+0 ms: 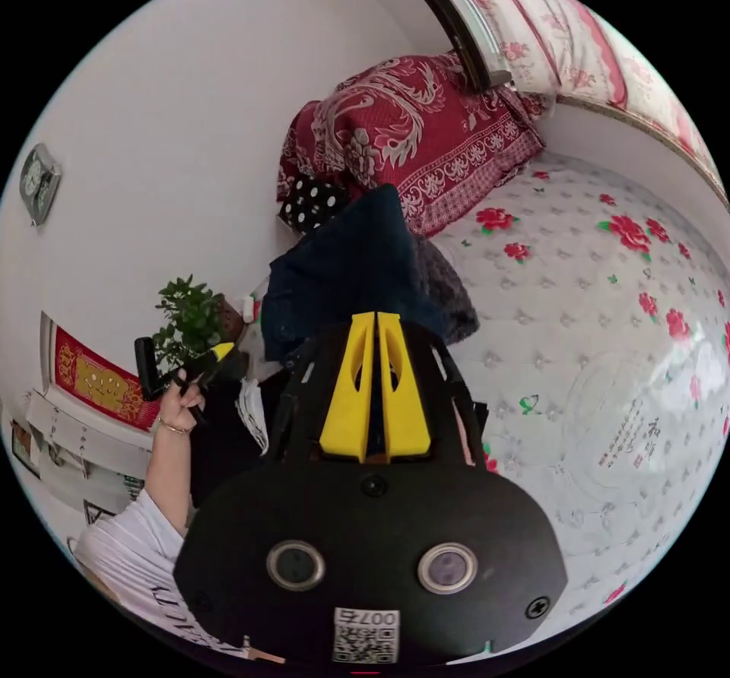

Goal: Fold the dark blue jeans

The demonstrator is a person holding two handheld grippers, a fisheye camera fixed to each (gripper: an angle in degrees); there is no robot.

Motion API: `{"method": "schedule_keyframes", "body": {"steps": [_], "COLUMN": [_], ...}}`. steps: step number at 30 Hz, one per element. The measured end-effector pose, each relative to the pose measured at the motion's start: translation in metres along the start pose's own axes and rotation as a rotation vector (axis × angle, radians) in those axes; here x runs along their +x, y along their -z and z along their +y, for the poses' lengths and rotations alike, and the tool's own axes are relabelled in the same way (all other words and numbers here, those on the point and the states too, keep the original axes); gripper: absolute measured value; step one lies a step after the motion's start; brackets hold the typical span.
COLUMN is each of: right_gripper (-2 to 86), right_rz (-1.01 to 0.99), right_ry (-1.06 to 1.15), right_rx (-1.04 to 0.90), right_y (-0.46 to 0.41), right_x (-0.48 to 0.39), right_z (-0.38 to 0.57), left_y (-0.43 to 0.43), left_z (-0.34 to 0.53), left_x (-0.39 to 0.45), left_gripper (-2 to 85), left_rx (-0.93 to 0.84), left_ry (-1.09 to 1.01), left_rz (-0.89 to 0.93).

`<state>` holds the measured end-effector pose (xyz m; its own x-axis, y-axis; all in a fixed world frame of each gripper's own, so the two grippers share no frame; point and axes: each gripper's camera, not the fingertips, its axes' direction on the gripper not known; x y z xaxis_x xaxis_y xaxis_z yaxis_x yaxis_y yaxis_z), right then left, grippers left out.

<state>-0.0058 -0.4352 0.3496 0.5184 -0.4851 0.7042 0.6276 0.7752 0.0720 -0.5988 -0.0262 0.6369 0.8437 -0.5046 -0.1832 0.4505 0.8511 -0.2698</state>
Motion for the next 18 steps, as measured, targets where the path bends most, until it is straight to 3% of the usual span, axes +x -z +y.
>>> {"method": "schedule_keyframes", "body": {"steps": [3,7,9,13,18], "right_gripper": [-0.3,-0.3,-0.3,-0.3,-0.3], "right_rz": [-0.038,0.077,0.179,0.411,0.581], "right_ry": [-0.029,-0.19,-0.316,-0.339,-0.285], "right_rx": [-0.199,-0.394,-0.448,-0.52,-0.637], "right_y": [-0.056,-0.063,-0.025,0.049,0.078], "right_x": [0.045,0.077,0.072,0.025,-0.01], "right_z": [0.143,0.348,0.462,0.572,0.635], "left_y": [-0.02,-0.075,-0.095,-0.13,-0.151], "left_z": [0.101,0.253,0.308,0.393,0.45], "left_x": [0.046,0.103,0.126,0.203,0.296], "left_gripper": [6.4,3.6,2.6,0.4,-0.8], "left_rx": [-0.046,-0.349,-0.482,-0.662,-0.709], "left_ry": [-0.193,-0.337,-0.362,-0.521,-0.759], "left_rz": [-0.088,-0.11,-0.053,0.027,0.042]}}
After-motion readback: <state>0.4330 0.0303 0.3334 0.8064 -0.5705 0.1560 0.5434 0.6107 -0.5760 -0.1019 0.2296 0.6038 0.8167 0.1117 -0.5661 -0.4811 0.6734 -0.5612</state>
